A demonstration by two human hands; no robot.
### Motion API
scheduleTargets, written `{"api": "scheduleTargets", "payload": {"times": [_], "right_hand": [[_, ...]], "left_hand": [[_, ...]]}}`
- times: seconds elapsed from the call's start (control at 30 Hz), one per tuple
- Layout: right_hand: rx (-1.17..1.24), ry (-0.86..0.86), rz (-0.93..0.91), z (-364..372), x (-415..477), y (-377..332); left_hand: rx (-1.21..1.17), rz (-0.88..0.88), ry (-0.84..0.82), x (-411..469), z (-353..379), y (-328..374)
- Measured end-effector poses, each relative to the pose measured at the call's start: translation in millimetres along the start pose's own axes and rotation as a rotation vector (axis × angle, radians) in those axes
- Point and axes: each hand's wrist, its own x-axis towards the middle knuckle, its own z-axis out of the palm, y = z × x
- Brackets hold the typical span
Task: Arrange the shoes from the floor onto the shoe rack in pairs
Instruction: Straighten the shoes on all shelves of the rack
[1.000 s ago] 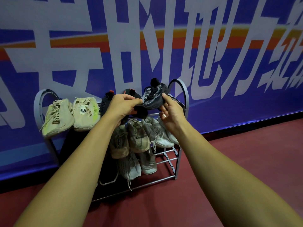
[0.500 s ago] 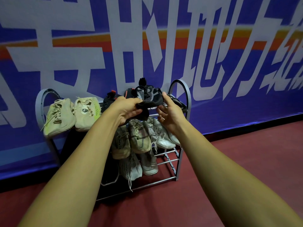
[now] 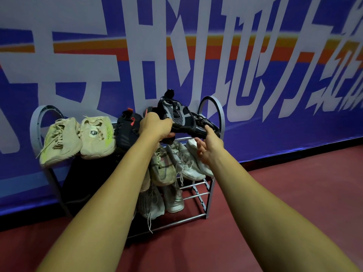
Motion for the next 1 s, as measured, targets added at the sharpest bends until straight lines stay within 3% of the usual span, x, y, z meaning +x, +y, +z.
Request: {"api": "scheduleTargets", "payload": {"times": [0.47, 0.83, 1.0], "right_hand": [[0.164, 0.029, -0.017, -1.8, 21.0, -2.6], [0.022, -0.002, -0.009, -6.2, 28.5, -0.1], [-0.171, -0.332, 0.142, -4.0, 3.6, -4.9]], "left_hand": [[0.264, 0.053, 0.018, -1.2, 4.9, -4.1], [0.296, 0.074, 0.018, -9.4, 5.9, -2.2], [0.29, 0.079, 0.032, -7.7, 5.3, -5.3]]}}
